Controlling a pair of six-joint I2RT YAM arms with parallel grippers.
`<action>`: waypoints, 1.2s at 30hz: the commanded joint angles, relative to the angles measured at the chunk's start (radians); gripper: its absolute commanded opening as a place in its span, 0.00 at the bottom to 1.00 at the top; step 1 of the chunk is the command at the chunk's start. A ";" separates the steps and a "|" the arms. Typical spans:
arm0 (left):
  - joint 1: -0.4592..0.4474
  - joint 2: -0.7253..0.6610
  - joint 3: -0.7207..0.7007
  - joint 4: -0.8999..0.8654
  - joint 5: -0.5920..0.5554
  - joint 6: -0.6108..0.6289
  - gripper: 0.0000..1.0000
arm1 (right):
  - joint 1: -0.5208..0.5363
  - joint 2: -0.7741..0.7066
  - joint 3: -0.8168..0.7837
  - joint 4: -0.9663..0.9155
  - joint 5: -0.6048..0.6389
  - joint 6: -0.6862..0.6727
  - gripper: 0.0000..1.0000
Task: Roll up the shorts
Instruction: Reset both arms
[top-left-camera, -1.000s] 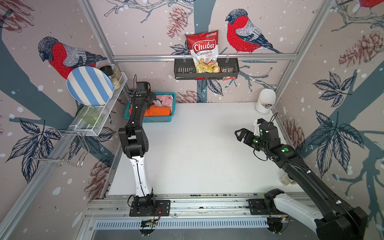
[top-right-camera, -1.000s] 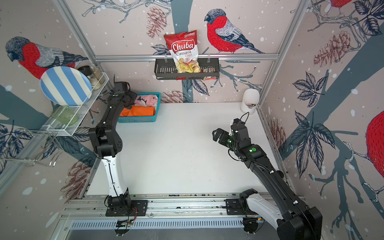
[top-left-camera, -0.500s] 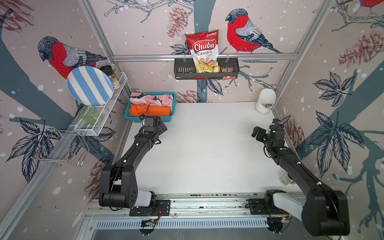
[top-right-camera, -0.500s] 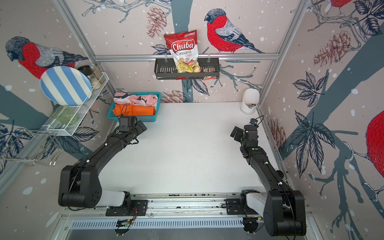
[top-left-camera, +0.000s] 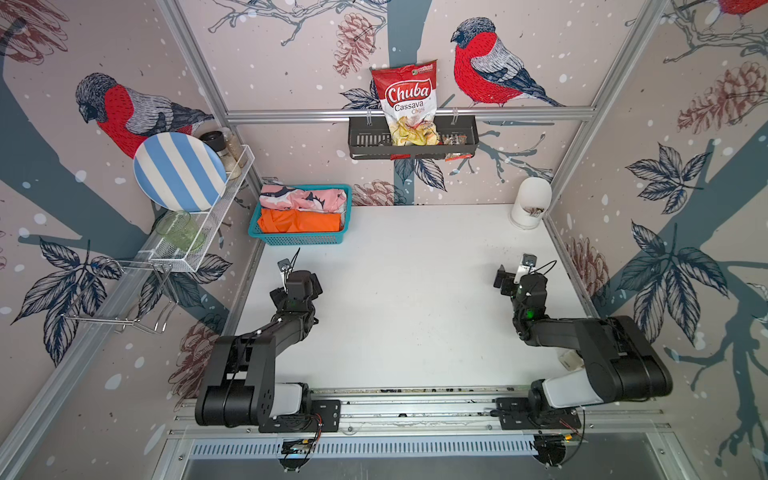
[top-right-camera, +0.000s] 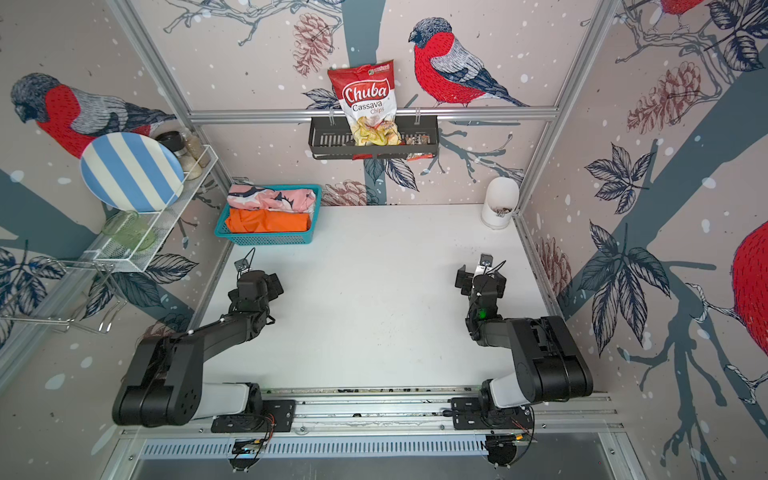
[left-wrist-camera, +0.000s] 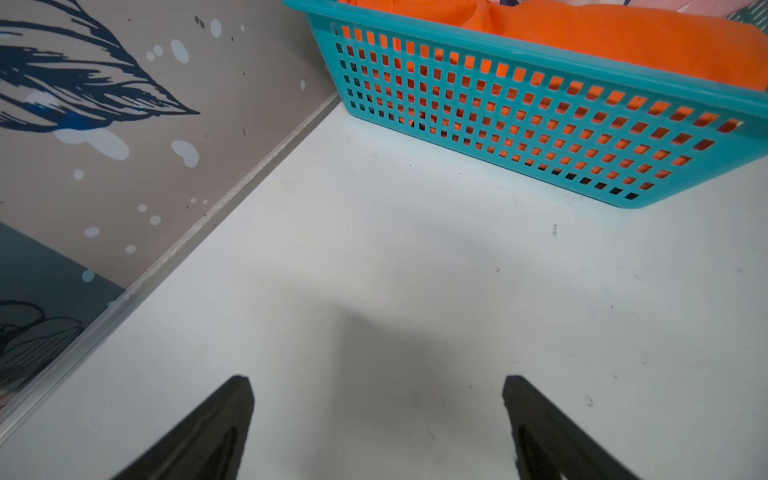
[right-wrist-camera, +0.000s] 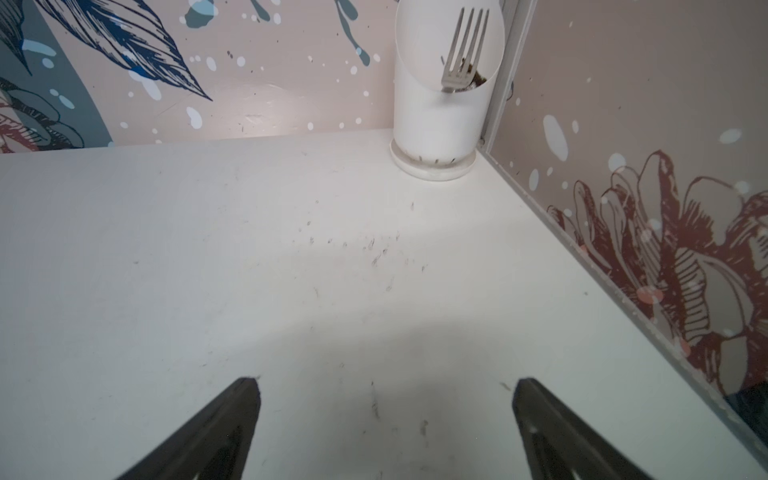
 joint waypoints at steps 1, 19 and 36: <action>0.037 0.049 0.002 0.280 0.155 0.072 0.95 | -0.095 0.024 -0.072 0.254 -0.147 0.053 1.00; 0.026 0.103 -0.044 0.456 0.358 0.191 0.96 | -0.087 0.041 -0.074 0.262 -0.146 0.036 1.00; -0.019 0.123 -0.154 0.661 0.307 0.232 0.98 | -0.110 0.038 -0.066 0.240 -0.192 0.047 1.00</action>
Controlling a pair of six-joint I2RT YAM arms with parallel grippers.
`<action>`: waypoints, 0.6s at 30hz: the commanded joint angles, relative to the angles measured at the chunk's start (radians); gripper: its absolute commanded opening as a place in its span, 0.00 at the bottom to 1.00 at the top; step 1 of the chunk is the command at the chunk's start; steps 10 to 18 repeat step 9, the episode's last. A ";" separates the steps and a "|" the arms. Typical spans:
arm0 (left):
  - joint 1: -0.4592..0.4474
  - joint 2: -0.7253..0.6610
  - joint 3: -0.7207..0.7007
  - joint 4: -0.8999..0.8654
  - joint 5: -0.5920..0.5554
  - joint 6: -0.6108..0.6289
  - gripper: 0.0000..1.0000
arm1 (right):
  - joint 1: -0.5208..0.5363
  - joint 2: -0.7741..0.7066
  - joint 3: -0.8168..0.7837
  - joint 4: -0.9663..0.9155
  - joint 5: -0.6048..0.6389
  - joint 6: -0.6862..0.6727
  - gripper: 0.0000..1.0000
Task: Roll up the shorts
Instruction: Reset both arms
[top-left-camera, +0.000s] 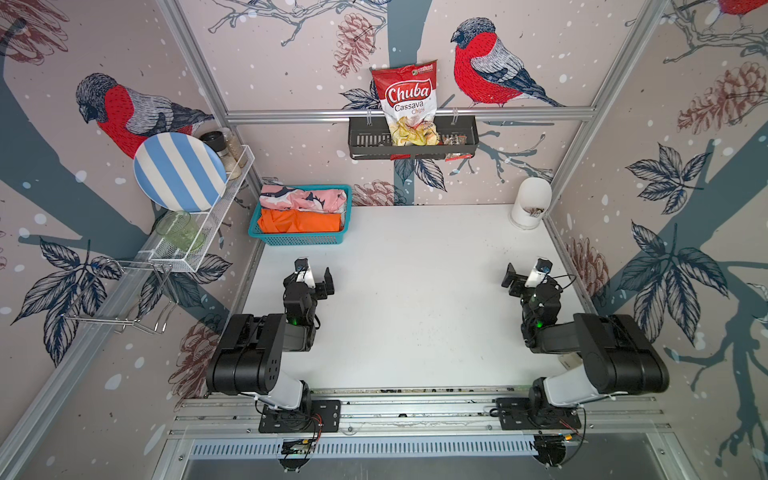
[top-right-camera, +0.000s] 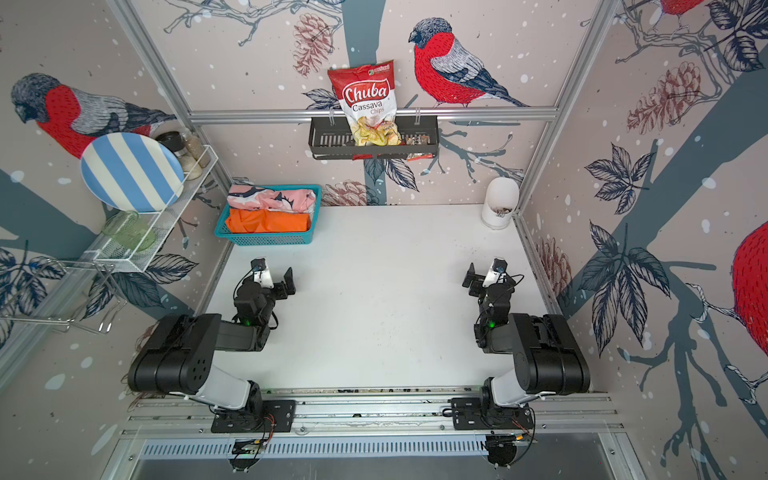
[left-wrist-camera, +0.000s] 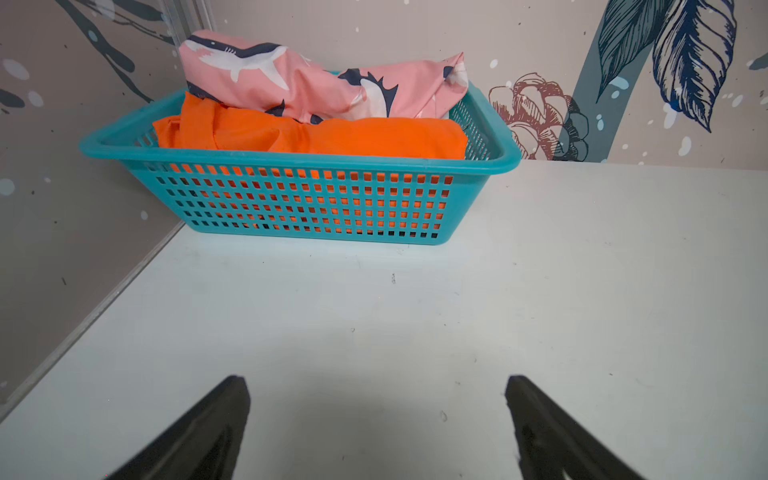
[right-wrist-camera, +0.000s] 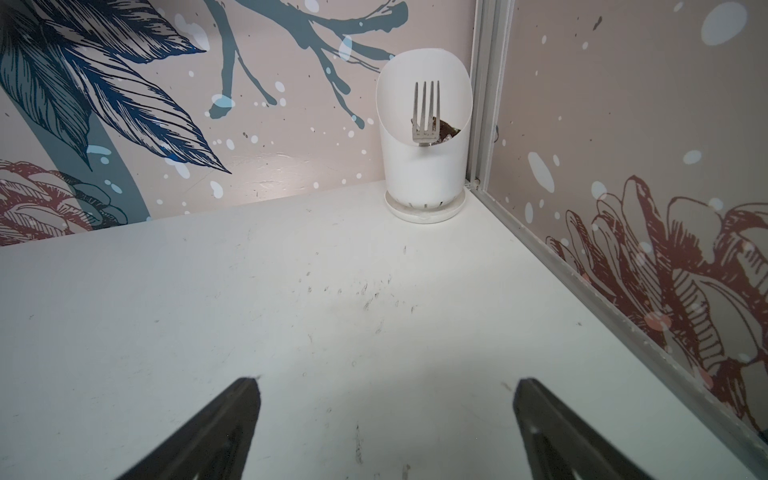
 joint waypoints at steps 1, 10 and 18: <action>-0.003 -0.003 -0.005 0.064 -0.017 0.011 0.98 | -0.001 -0.001 0.006 0.012 -0.019 0.013 1.00; -0.003 -0.005 -0.003 0.059 -0.017 0.009 0.98 | -0.002 -0.003 0.009 0.005 -0.022 0.011 1.00; -0.003 -0.005 -0.003 0.059 -0.017 0.009 0.98 | -0.002 -0.003 0.009 0.005 -0.022 0.011 1.00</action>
